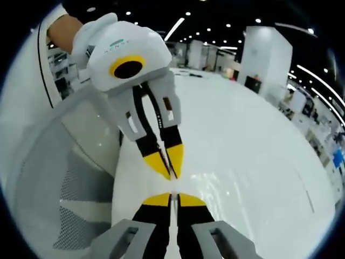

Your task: Open the resealable bag by pulling the two sides of the seal apart until the entire bag opening is separated and visibly accessible.

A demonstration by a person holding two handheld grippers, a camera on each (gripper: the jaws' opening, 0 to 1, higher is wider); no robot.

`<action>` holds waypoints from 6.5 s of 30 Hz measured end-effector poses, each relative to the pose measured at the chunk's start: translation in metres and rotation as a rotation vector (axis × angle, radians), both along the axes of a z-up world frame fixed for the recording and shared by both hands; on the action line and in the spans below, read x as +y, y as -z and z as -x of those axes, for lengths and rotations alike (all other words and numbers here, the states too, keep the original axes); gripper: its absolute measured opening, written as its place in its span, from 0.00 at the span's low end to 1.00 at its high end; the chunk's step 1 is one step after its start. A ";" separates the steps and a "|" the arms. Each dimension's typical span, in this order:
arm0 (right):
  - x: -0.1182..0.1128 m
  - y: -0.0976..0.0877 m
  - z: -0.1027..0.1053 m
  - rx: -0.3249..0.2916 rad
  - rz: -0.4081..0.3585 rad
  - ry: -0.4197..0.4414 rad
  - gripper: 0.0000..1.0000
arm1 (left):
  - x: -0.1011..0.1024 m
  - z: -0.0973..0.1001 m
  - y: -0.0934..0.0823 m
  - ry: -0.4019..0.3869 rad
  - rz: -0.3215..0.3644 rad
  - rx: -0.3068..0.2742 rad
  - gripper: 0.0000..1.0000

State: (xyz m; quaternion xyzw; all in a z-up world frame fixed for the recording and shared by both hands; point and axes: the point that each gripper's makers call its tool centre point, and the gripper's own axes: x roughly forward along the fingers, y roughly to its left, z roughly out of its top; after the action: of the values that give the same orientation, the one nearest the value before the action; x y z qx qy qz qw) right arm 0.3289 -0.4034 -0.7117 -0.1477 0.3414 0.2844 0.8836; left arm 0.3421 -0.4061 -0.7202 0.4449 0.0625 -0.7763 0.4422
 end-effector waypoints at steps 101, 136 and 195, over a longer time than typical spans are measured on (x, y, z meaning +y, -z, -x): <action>-0.036 0.013 0.021 0.135 -0.166 0.160 0.04 | -0.007 0.000 0.001 0.172 0.048 -0.140 0.00; -0.030 0.027 0.006 0.233 -0.092 0.176 0.00 | -0.010 0.021 -0.015 0.247 0.129 -0.159 0.12; -0.074 -0.052 -0.048 -0.136 0.009 0.370 0.00 | -0.018 0.008 0.006 0.071 -0.009 -0.086 0.02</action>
State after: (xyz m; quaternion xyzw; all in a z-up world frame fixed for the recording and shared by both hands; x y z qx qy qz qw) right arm 0.3767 -0.4777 -0.6597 -0.1053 0.3034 0.1050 0.9412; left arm 0.3338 -0.4238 -0.7263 0.4817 0.0311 -0.7715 0.4146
